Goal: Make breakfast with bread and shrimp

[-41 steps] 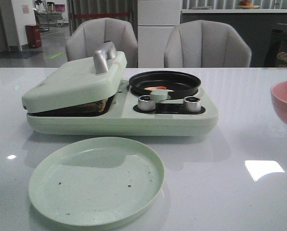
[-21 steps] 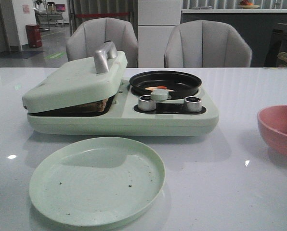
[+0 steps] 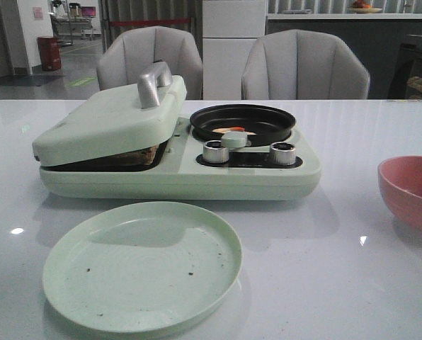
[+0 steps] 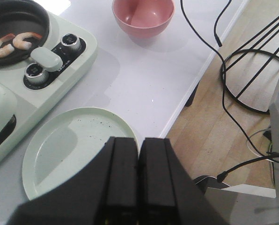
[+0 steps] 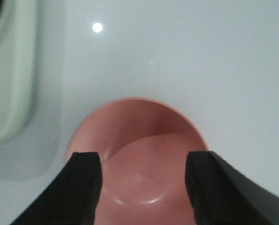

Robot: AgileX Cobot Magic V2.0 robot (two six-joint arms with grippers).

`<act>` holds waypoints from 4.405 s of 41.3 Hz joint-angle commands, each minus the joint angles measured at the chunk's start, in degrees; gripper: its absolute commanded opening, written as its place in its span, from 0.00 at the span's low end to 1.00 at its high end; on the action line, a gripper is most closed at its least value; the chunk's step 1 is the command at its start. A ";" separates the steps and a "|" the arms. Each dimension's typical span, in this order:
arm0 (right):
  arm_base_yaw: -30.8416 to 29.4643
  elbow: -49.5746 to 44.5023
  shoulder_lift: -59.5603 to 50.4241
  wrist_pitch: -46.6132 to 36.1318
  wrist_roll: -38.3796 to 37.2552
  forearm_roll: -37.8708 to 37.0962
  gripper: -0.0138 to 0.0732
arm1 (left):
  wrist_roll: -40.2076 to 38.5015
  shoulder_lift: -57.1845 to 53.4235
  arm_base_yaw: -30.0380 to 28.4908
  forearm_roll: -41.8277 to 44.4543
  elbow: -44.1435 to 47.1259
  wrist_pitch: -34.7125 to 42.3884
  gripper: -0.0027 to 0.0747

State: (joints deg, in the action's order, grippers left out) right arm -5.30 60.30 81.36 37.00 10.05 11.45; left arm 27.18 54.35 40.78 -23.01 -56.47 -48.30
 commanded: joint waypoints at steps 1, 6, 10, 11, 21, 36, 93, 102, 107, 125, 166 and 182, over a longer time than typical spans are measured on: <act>3.59 1.38 -7.24 0.76 0.70 -0.34 0.74 | -0.19 -0.83 0.46 -1.53 -1.62 3.94 0.16; 7.50 1.32 -13.61 6.12 0.65 -0.88 0.74 | -0.19 -0.83 0.46 -1.53 -1.62 3.94 0.16; 8.46 1.21 -18.53 11.31 0.44 -0.81 0.74 | -0.19 -0.83 0.46 -1.53 -1.62 3.94 0.16; 8.46 1.06 -19.83 12.44 0.32 -0.81 0.74 | -0.19 -0.83 0.46 -1.53 -1.62 3.94 0.16; 8.35 -6.28 -32.87 15.91 -1.56 -0.86 0.74 | -0.19 -0.83 0.46 -1.53 -1.62 3.94 0.16; 8.35 -15.57 -49.14 21.60 -10.87 -10.62 0.74 | -0.19 -0.83 0.46 -1.53 -1.62 3.94 0.16; 8.35 -16.58 -51.98 20.18 -10.87 -11.15 0.21 | -31.83 -0.83 0.46 24.35 -1.35 3.83 0.16; 8.35 -16.58 -51.98 20.18 -10.87 -11.15 0.21 | -31.83 -0.83 0.46 24.35 -1.35 4.08 0.16; 8.35 -16.58 -51.98 20.18 -10.87 -11.15 0.21 | -31.83 -0.83 0.46 24.35 -1.35 4.08 0.16; 8.35 -16.58 -51.98 20.25 -10.87 -10.85 0.21 | -30.03 -9.35 -12.93 26.62 7.34 15.53 0.16; 8.35 -16.58 -51.98 20.30 -10.87 -10.85 0.21 | -29.43 -51.42 -40.12 23.01 57.02 53.33 0.16; 8.35 -16.58 -51.98 20.42 -10.87 -10.85 0.21 | -29.43 -55.92 -42.83 22.59 56.87 50.74 0.16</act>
State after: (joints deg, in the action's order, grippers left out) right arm 3.13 42.37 29.26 61.36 -0.98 0.66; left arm -2.22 -0.23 -2.16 0.47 0.10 -1.86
